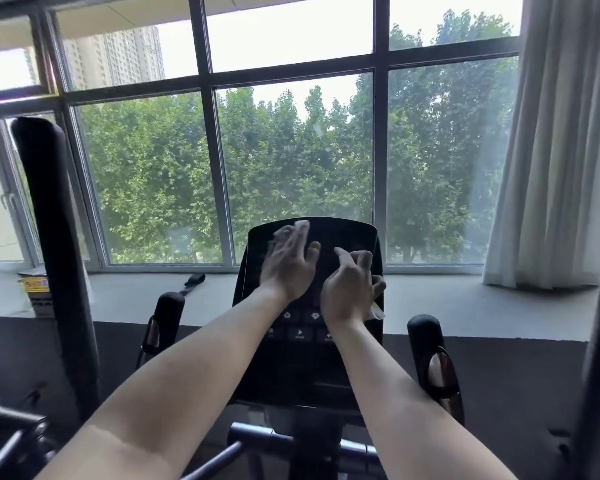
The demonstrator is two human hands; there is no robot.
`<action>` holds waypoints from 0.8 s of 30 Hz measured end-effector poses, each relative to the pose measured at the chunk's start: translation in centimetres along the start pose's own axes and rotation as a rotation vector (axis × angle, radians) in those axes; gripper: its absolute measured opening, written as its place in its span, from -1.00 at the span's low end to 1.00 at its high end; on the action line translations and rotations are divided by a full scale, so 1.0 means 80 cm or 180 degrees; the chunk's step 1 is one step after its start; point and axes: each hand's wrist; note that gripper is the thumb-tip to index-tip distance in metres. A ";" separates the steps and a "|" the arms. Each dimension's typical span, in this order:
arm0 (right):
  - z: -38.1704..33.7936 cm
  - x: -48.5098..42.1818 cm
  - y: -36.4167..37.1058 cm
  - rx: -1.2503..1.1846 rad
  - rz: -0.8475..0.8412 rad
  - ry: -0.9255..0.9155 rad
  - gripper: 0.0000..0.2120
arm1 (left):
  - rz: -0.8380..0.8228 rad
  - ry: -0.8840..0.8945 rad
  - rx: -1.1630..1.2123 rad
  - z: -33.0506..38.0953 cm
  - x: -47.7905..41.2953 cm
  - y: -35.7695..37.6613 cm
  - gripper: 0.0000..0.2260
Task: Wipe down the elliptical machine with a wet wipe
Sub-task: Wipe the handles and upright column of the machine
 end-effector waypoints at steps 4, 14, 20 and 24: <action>0.014 -0.008 -0.007 -0.0451 0.0334 0.0141 -0.56 | -0.0057 0.0616 -0.0008 0.014 0.003 0.008 -0.57; 0.011 -0.006 -0.008 -0.0679 0.0521 0.0232 -0.54 | -0.0169 0.0090 0.0065 0.028 -0.010 0.012 -0.52; 0.025 0.000 -0.021 -0.1484 0.0817 0.0394 -0.66 | -0.0693 0.1391 0.0179 0.065 -0.013 0.027 -0.50; 0.023 0.005 -0.019 -0.1761 0.0883 0.0476 -0.58 | -0.0339 0.0981 0.0089 0.063 -0.014 0.028 -0.56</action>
Point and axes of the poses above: each hand's wrist, its own x-axis away from the middle knuckle, its own y-axis out of the palm, z = x × y, and after that the axes turned 10 degrees about -z, right-handed
